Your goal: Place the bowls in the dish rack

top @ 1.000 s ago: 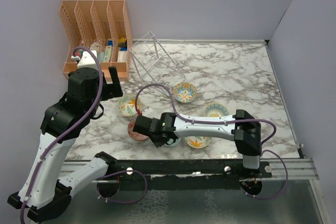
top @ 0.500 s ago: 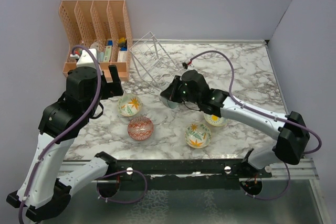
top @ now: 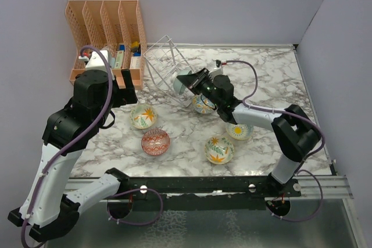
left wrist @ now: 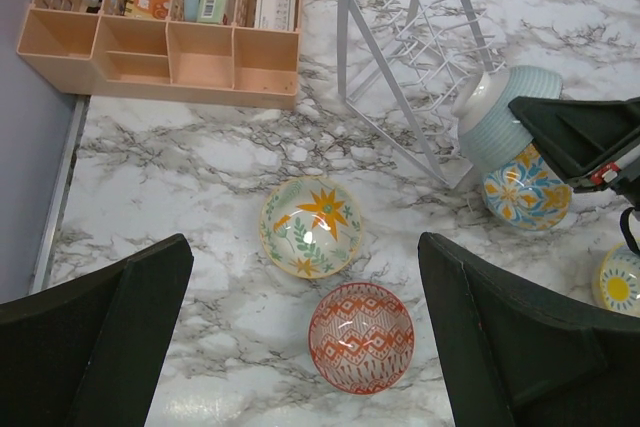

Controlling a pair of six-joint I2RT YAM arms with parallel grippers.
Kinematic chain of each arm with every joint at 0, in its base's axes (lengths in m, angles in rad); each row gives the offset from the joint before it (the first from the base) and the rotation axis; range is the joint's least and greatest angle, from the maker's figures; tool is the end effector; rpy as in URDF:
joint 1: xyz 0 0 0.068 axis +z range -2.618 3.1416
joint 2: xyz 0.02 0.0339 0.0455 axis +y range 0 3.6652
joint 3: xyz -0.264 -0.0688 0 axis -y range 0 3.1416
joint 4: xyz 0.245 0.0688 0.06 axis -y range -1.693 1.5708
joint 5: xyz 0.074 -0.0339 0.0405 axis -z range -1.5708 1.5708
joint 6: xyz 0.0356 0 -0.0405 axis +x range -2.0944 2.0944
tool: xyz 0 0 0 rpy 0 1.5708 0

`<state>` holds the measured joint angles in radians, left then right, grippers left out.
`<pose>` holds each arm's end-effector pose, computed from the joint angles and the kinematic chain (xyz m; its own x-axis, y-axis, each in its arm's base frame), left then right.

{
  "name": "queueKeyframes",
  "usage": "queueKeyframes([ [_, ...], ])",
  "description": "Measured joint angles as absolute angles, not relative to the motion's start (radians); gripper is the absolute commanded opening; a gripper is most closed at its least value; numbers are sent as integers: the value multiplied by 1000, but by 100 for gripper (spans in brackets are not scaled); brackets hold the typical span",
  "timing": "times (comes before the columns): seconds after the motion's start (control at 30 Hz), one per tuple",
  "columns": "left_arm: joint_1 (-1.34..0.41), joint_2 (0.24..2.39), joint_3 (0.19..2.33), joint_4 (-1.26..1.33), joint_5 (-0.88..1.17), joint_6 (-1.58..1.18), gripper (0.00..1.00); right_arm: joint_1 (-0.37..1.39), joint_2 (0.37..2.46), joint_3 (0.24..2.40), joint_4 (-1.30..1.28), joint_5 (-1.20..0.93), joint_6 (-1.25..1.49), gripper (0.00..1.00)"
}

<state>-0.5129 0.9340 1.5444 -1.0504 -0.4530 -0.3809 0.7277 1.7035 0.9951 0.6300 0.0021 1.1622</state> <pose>0.1168 -0.0479 0.4702 -0.3803 -0.1695 -0.9092 -0.0487 0.9854 -0.1633 0.2907 0.2589 0.2528 -0.6322 0.6658 -0.3963 -0.2100 0.3450 0.9148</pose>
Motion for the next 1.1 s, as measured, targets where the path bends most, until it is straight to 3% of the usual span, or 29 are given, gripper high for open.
queueKeyframes([
  [0.5,-513,986,1563,-1072,-435,-379,98,657,1912,944,1135,131,1271,1],
  [1.1,-513,1023,1562,-1070,-433,-378,98,653,2034,949,1235,250,1359,1],
])
